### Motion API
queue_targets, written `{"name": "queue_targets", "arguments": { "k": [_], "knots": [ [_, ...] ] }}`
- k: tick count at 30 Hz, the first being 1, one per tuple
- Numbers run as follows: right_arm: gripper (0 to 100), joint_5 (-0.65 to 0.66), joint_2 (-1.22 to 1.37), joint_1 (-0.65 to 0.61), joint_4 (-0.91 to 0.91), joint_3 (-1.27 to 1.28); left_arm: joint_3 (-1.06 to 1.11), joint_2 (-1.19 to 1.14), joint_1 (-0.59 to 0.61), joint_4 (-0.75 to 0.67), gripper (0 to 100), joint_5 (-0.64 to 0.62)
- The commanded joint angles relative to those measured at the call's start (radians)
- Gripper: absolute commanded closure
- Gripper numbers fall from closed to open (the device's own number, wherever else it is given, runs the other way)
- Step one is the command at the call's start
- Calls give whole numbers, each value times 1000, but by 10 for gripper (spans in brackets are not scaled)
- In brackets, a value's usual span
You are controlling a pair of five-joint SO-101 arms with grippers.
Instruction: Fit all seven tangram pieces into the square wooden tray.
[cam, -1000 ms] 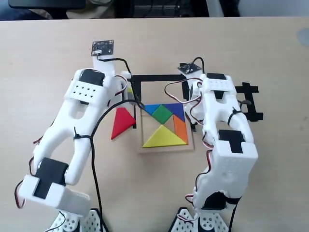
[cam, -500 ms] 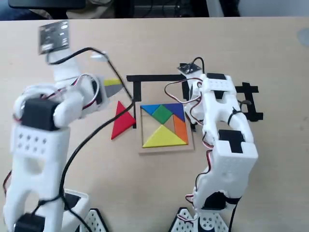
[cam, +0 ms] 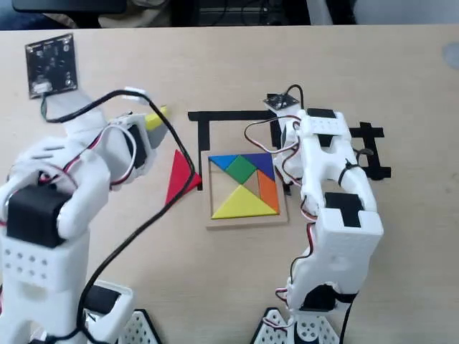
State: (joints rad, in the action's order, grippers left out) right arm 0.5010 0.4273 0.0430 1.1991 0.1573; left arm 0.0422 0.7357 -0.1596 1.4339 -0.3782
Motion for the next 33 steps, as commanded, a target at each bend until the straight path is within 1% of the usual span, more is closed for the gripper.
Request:
{"name": "queue_targets", "arguments": {
  "k": [1, 4, 6, 8, 10, 12, 16, 18, 20, 23, 26, 31, 33],
  "knots": [
    [988, 3, 2, -21, 14, 7, 31, 54, -2, -44, 884, -167],
    [988, 3, 2, -21, 14, 7, 162, 48, 18, -222, 884, -440],
    [988, 3, 2, -21, 14, 7, 255, 46, 64, -339, 884, -588],
    [988, 3, 2, -21, 14, 7, 355, 37, 96, -428, 884, -694],
    [988, 3, 2, -21, 14, 7, 492, 37, 122, -522, 885, -747],
    [988, 3, 2, -21, 14, 7, 645, 37, 140, -644, 887, -767],
    [988, 3, 2, -21, 14, 7, 921, 41, 127, -916, 887, -692],
    [988, 3, 2, -21, 14, 7, 1010, 38, 128, -1034, 887, -684],
    [988, 3, 2, -21, 14, 7, 1078, 35, 154, -1151, 887, -687],
    [988, 3, 2, -21, 14, 7, 1136, -5, 193, -1298, 887, -684],
    [988, 3, 2, -21, 14, 7, 1113, -155, 206, -1310, 887, -683],
    [988, 5, 2, -21, 14, 7, 952, -523, 199, -1310, 885, -683],
    [988, 5, 2, -21, 14, 7, 928, -565, 183, -1312, 887, -684]
  ]
}}
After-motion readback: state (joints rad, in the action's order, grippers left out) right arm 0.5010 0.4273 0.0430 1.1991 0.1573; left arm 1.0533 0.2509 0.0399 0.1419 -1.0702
